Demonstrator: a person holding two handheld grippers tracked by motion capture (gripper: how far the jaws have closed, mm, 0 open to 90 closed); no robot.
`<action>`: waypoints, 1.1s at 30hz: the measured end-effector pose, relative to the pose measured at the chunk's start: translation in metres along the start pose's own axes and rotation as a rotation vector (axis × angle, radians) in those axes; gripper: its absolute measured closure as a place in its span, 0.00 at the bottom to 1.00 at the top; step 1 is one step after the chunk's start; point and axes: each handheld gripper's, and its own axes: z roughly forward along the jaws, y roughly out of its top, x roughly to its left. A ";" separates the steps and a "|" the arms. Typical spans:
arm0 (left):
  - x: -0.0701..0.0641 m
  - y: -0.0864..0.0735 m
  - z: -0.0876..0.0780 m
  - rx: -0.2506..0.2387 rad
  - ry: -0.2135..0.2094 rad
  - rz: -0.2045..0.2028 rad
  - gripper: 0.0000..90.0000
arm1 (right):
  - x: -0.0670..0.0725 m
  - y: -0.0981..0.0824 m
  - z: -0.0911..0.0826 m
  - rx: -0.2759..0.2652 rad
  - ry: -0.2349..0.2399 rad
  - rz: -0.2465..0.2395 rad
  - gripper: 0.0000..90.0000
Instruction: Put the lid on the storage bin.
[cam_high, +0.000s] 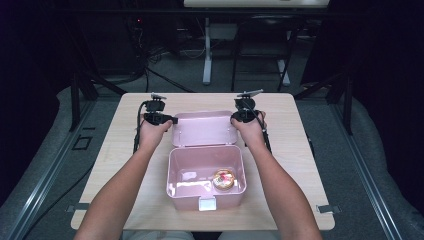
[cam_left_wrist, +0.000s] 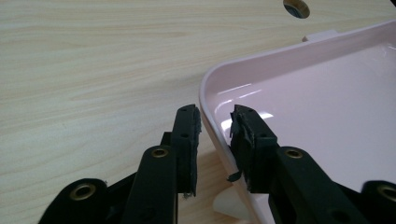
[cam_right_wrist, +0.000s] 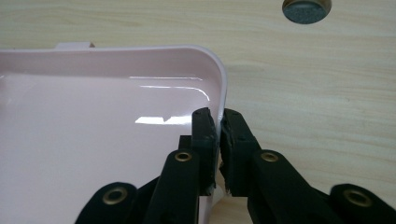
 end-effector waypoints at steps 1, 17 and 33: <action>0.000 0.000 -0.001 -0.004 -0.001 0.001 0.77 | 0.000 0.000 -0.002 -0.009 -0.003 -0.004 0.95; -0.021 -0.004 -0.012 -0.010 -0.037 0.033 0.71 | 0.001 0.001 -0.024 -0.093 -0.014 0.002 0.98; -0.020 0.002 -0.023 -0.085 -0.110 0.018 0.81 | -0.002 -0.005 -0.042 -0.155 0.001 0.020 0.98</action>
